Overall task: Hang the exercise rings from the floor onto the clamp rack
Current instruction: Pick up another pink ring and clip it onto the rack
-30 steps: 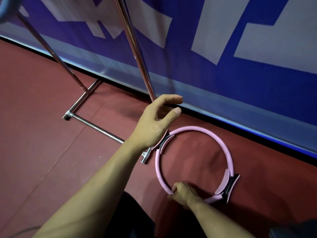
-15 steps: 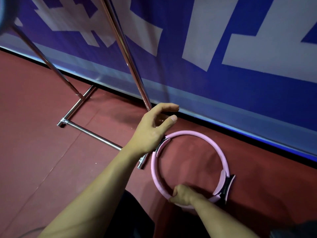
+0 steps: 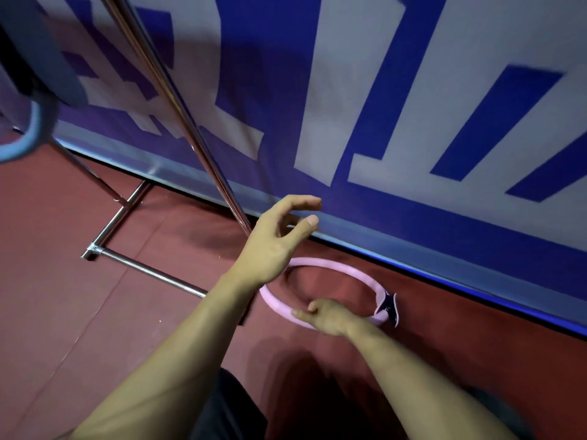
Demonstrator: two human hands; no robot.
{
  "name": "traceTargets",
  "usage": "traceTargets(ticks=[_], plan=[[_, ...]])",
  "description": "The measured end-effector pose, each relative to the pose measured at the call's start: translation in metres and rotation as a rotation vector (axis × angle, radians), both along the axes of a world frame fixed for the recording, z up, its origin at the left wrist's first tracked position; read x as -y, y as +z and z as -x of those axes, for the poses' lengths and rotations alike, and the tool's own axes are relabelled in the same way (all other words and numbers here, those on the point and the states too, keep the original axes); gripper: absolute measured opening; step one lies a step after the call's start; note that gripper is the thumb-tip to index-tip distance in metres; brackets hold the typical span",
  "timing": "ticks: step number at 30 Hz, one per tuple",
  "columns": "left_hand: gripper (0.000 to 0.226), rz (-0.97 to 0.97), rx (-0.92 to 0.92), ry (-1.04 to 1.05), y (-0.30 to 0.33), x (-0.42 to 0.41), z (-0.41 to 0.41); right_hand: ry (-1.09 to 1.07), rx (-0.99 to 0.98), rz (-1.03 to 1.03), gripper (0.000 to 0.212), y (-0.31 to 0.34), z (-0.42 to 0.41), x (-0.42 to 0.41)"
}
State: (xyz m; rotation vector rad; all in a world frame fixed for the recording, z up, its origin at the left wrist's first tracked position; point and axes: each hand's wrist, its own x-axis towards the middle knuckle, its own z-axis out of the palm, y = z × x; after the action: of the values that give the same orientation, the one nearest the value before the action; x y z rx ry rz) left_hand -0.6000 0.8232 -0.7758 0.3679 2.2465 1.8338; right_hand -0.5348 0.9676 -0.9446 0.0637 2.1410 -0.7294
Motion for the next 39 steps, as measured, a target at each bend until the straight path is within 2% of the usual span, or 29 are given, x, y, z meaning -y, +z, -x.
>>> traceTargets(ticks=[9, 19, 25, 30, 35, 39], plan=[[0.025, -0.007, 0.039, 0.003, 0.191, -0.023, -0.003, -0.298, -0.264, -0.110, 0.069, 0.227, 0.023, -0.050], [0.027, -0.033, -0.037, -0.017, 0.452, -0.053, -0.007, -0.213, -0.391, -0.152, 0.074, 0.538, 0.012, -0.075], [0.031, 0.007, -0.122, -0.003, 0.564, -0.051, -0.016, -0.196, -0.513, -0.142, 0.078, 0.688, 0.015, -0.091], [0.030, 0.024, -0.196, 0.042, 0.612, -0.042, -0.022, -0.184, -0.662, -0.101, 0.076, 0.780, 0.016, -0.090], [0.022, 0.316, -0.343, 0.115, 0.641, -0.024, -0.035, -0.166, -0.757, -0.020, 0.069, 0.822, 0.018, -0.068], [0.058, 0.531, -0.358, 0.146, 0.650, 0.010, -0.040, -0.128, -0.799, -0.015, 0.065, 0.831, 0.016, -0.033]])
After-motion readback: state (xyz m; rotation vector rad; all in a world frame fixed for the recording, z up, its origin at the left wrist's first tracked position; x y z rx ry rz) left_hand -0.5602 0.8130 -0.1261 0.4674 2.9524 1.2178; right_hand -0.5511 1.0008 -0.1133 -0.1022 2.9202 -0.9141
